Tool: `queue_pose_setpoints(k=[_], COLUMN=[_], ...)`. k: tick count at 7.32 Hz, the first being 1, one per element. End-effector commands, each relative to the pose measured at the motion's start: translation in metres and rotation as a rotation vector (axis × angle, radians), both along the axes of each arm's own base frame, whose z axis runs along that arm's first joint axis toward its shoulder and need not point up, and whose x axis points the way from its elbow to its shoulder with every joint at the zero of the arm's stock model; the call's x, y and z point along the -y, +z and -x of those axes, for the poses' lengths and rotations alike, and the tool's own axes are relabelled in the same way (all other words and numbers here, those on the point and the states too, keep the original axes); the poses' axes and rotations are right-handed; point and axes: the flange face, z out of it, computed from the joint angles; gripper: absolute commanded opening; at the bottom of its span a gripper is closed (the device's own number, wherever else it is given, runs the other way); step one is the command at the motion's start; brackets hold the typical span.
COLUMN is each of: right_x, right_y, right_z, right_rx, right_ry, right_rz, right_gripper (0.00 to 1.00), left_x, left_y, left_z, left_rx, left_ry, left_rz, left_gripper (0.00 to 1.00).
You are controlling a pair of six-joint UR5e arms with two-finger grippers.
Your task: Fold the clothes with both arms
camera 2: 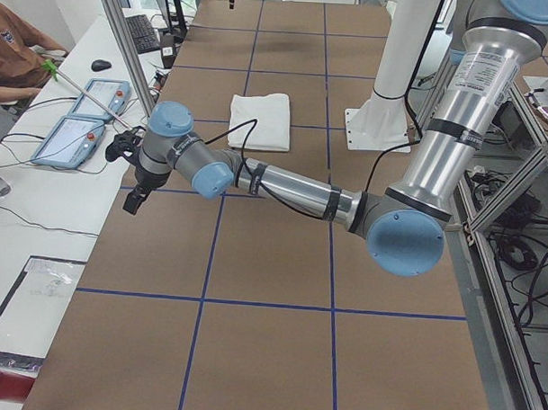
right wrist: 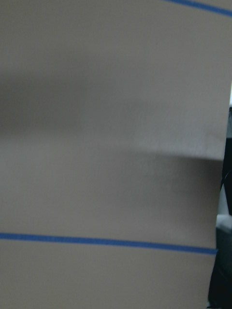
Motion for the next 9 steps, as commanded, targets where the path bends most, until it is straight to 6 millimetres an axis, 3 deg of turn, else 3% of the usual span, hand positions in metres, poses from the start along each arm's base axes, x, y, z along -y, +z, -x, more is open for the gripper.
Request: queue_pose_setpoints(k=[1,2,3,4,5,7,8,9], right_x=[-0.033,-0.046,-0.051,-0.061,-0.067,-0.087,-0.100,-0.108], right_y=[0.051,0.070,0.057,0.063,0.053,0.021,0.006,0.005], right_z=[-0.020,-0.022,-0.038,-0.044,-0.062,-0.094,-0.094,-0.094], right_rx=[-0.023,-0.025,-0.009,0.005,0.068,0.131,0.129,0.130], right_ry=[0.015,0.015,0.041,0.048,0.069,0.120,0.121,0.120], right_rz=[0.064,0.094,0.081,0.103,0.166,0.243,0.249,0.255], right_gripper=[1.00,1.00,1.00,1.00,1.00,1.00,1.00,1.00], left_x=[-0.043,-0.061,-0.065,-0.075,-0.074,-0.078,-0.082,-0.087], left_y=[0.079,0.102,0.104,0.124,0.134,0.130,0.126,0.112], left_z=[0.009,0.012,0.014,0.015,0.019,0.027,0.043,0.059], left_rx=[0.004,0.006,0.008,0.018,0.029,0.081,0.102,0.118], left_ry=[0.009,0.006,0.002,0.000,-0.007,0.074,0.108,0.133], left_rz=[0.015,0.006,0.012,0.066,0.194,0.277,0.308,0.325], left_gripper=[1.00,1.00,1.00,1.00,1.00,1.00,1.00,1.00])
